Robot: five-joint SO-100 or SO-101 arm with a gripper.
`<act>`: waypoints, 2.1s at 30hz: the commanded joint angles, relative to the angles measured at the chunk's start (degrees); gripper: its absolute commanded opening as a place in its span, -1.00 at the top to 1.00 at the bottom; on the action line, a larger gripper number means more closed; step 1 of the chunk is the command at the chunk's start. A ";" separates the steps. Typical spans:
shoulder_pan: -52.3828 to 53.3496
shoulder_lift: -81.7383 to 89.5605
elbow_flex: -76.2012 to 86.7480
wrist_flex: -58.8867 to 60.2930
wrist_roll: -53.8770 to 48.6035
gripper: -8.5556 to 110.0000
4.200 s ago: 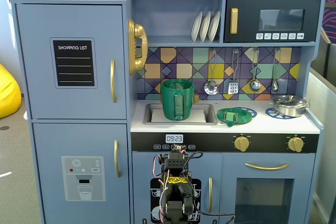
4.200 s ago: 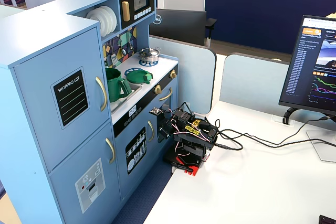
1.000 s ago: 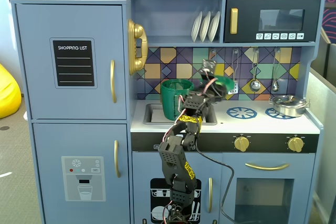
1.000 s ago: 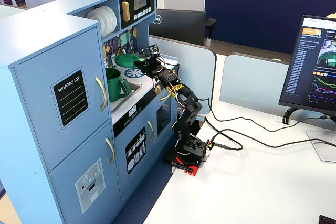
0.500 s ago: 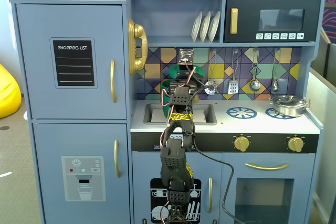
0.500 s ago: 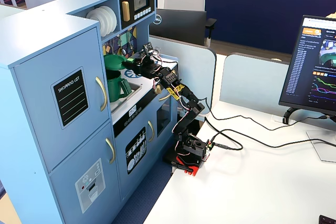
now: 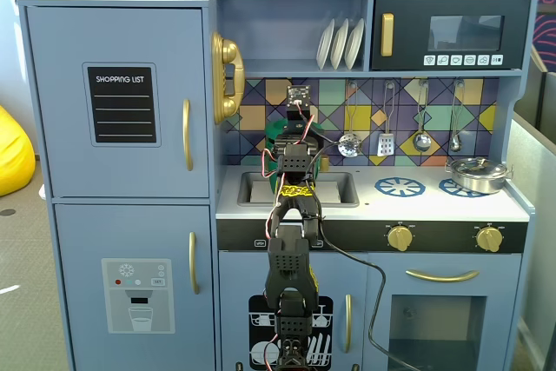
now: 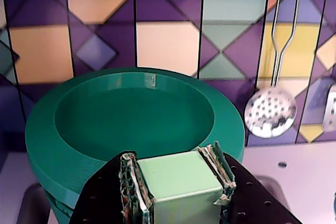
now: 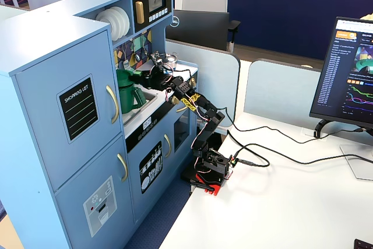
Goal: Pick up the lid from the counter and put it on the green recipient
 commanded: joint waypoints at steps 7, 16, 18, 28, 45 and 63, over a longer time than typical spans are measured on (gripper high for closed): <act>-0.88 0.62 -1.41 -0.44 -1.41 0.86; -0.53 2.11 1.76 -0.09 -2.72 0.86; -0.70 2.55 2.55 -0.09 -3.52 0.82; -0.09 5.01 -2.20 3.08 -4.75 0.33; 3.34 40.43 19.25 37.53 -4.92 0.35; -2.37 54.32 81.04 33.57 4.92 0.82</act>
